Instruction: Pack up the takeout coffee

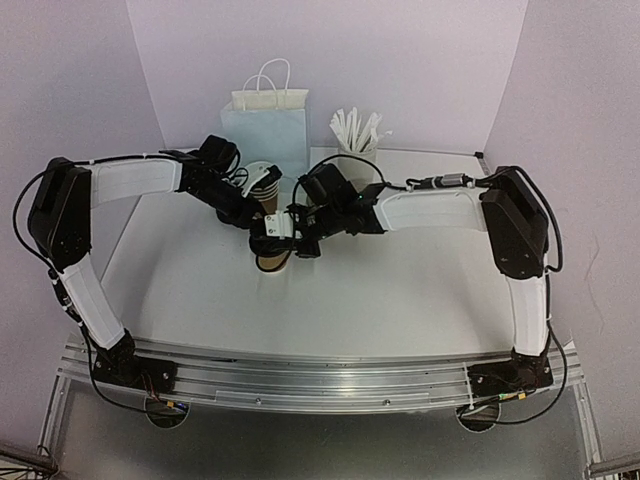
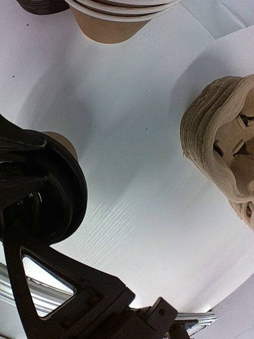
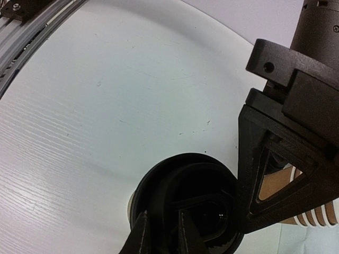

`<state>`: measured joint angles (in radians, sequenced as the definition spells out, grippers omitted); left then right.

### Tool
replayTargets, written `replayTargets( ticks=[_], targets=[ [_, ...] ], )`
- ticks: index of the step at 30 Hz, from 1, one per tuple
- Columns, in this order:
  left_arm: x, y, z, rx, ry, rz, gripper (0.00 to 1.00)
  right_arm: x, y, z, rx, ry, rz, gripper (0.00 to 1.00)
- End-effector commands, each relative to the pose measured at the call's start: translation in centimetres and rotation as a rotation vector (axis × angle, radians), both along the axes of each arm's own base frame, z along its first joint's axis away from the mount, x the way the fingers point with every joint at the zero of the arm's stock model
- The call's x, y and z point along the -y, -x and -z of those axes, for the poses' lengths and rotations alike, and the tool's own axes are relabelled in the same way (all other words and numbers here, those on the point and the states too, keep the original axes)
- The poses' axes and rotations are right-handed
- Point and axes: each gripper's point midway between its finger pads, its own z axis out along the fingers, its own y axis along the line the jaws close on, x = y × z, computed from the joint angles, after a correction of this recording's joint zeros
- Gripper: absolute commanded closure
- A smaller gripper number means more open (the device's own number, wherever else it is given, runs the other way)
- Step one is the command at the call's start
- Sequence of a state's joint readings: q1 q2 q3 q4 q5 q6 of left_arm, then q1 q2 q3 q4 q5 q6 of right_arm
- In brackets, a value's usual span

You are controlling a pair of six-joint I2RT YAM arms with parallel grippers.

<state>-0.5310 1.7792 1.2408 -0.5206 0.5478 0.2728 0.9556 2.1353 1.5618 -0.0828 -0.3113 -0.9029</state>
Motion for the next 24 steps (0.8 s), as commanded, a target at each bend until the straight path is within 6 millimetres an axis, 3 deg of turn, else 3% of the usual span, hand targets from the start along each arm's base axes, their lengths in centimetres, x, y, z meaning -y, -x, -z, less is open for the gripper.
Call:
replayTargets(
  ticks=[1, 8, 12, 14, 18, 24],
  targets=[
    [-3.7, 4.7, 6.7, -0.252, -0.210, -0.070, 0.85, 6.1, 2.0, 10.6, -0.126, 0.345, 0.072, 0.87],
    [-4.5, 5.6, 7.5, -0.260, -0.236, -0.069, 0.85, 7.8, 3.9, 13.7, -0.196, 0.421, 0.075, 0.88],
    [-4.3, 5.5, 7.0, -0.248, -0.221, -0.060, 0.86, 8.1, 4.0, 13.9, -0.215, 0.426, 0.098, 0.88],
    [-3.6, 4.6, 5.8, -0.216, -0.195, -0.054, 0.85, 7.5, 3.7, 12.8, -0.215, 0.401, 0.107, 0.88],
    [-1.9, 2.4, 2.4, -0.156, -0.137, -0.028, 0.81, 5.3, 2.2, 8.7, -0.184, 0.311, 0.139, 0.88],
    [-0.2, -0.2, -1.9, -0.082, -0.064, -0.013, 0.68, 3.3, 0.8, 4.2, -0.142, 0.215, 0.159, 0.87]
  ],
)
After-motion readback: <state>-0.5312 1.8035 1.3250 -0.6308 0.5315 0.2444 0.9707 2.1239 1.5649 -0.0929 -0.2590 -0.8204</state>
